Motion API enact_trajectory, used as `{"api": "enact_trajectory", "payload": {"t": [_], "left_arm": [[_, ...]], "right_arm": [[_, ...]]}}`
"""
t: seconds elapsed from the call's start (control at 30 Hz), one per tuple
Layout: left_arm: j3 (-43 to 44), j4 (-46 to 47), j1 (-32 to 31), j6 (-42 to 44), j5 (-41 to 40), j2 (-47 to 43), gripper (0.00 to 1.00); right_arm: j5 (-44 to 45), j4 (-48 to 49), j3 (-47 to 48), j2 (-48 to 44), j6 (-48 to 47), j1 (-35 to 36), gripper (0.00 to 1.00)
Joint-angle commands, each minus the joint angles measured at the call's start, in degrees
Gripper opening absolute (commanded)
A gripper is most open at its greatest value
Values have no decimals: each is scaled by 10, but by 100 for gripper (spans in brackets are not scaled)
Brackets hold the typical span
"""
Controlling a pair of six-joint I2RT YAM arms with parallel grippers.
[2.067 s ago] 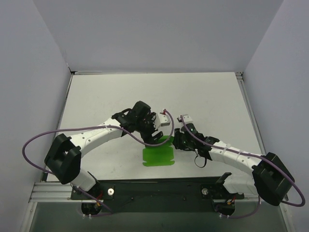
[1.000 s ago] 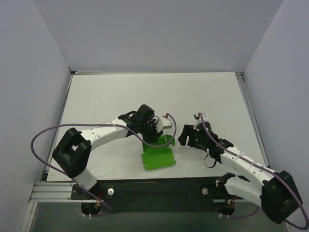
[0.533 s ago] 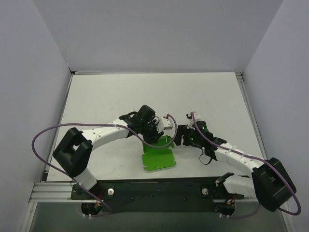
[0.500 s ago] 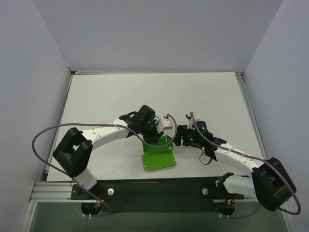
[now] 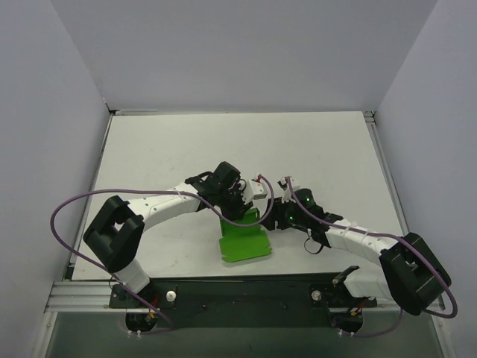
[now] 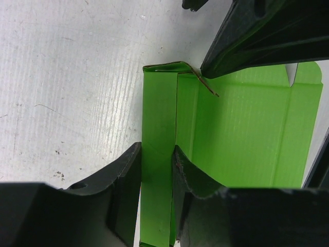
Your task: Fold the paper box
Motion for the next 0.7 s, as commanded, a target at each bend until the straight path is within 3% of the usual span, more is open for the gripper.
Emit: {"api": "enact_trajectory", "payload": {"t": [0.0, 0.67], "left_arm": [[9, -13, -3, 3, 26, 4, 29], [9, -22, -2, 17, 53, 6, 29]], "right_arm": [[-21, 59, 2, 22, -16, 5, 56], [-40, 212, -19, 77, -53, 15, 54]]}}
